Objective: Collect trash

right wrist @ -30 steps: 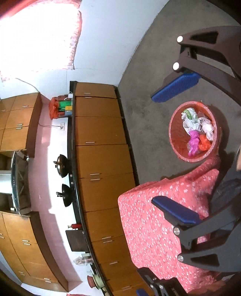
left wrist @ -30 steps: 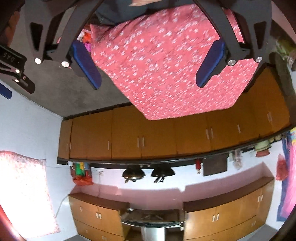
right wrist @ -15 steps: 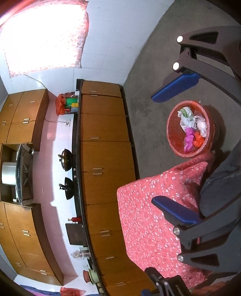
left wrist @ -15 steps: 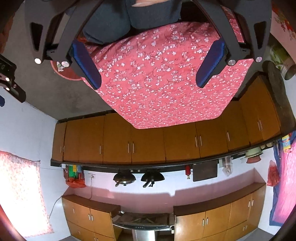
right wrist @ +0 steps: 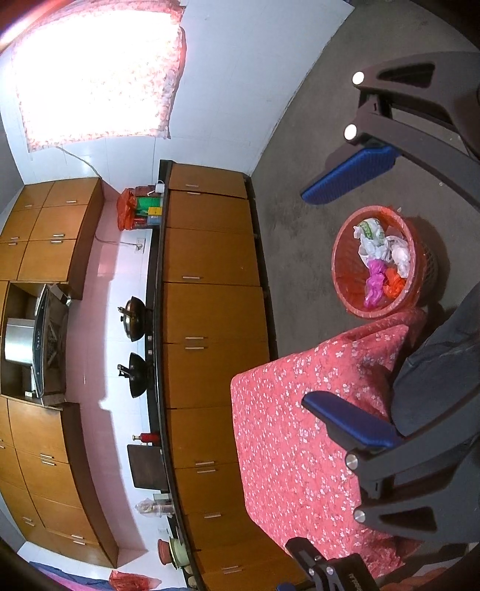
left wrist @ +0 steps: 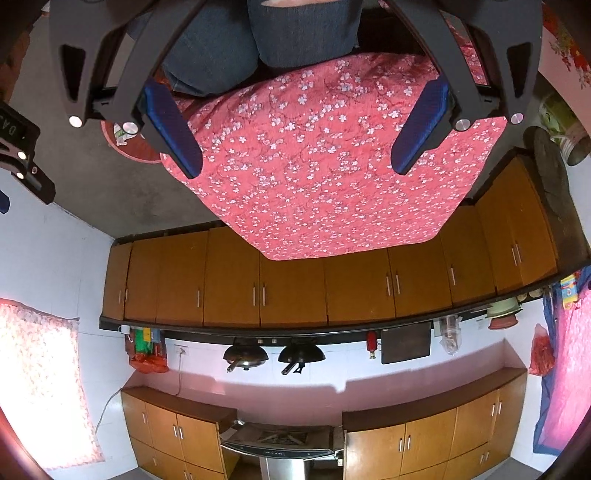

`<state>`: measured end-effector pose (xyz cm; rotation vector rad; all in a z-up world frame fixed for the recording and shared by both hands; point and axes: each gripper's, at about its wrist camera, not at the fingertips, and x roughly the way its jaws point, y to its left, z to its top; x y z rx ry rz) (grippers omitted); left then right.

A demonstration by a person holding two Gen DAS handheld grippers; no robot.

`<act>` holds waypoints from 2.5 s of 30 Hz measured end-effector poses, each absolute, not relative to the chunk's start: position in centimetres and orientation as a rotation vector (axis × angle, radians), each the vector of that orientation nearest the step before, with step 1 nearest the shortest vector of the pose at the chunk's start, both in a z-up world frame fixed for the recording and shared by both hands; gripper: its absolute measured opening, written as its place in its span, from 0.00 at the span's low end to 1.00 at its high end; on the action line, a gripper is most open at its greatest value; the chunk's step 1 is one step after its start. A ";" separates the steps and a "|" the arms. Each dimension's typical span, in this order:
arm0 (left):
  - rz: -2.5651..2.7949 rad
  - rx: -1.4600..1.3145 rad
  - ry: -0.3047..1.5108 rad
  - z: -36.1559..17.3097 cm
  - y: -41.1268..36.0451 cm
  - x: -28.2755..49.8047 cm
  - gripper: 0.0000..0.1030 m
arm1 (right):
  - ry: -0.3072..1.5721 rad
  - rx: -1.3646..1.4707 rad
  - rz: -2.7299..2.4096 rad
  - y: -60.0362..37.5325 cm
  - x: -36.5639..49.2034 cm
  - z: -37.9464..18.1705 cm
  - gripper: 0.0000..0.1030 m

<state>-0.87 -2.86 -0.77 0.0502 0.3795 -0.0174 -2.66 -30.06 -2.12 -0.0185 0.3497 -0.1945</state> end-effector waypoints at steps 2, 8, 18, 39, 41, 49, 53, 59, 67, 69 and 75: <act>-0.019 0.049 0.380 -0.8 -2.8 -0.9 0.98 | 0.349 -0.018 -0.194 -30.1 -2.7 -2.1 0.96; -0.017 0.050 0.383 -0.9 -2.8 -0.9 0.98 | 0.352 -0.015 -0.193 -30.1 -2.7 -2.2 0.96; -0.018 0.047 0.389 -1.1 -2.9 -0.9 0.98 | 0.354 -0.011 -0.193 -30.2 -2.7 -2.3 0.96; -0.019 0.049 0.387 -1.1 -2.9 -1.0 0.98 | 0.350 -0.006 -0.197 -29.8 -2.8 -2.5 0.96; -0.020 0.049 0.388 -1.1 -2.9 -1.0 0.98 | 0.350 -0.006 -0.196 -29.8 -2.8 -2.5 0.96; -0.019 0.048 0.388 -1.1 -2.9 -1.0 0.98 | 0.350 -0.005 -0.198 -29.7 -2.8 -2.6 0.96; -0.019 0.048 0.388 -1.1 -2.9 -1.0 0.98 | 0.350 -0.006 -0.197 -29.8 -2.8 -2.5 0.96; -0.019 0.050 0.389 -1.1 -3.0 -1.0 0.98 | 0.351 -0.005 -0.198 -29.8 -2.8 -2.5 0.96; -0.019 0.049 0.389 -1.1 -3.0 -1.0 0.98 | 0.351 -0.004 -0.197 -29.7 -2.8 -2.5 0.96; -0.019 0.049 0.389 -1.1 -3.0 -1.0 0.98 | 0.351 -0.003 -0.197 -29.7 -2.8 -2.5 0.96; -0.019 0.049 0.389 -1.1 -3.0 -1.0 0.98 | 0.351 -0.002 -0.198 -29.6 -2.8 -2.5 0.96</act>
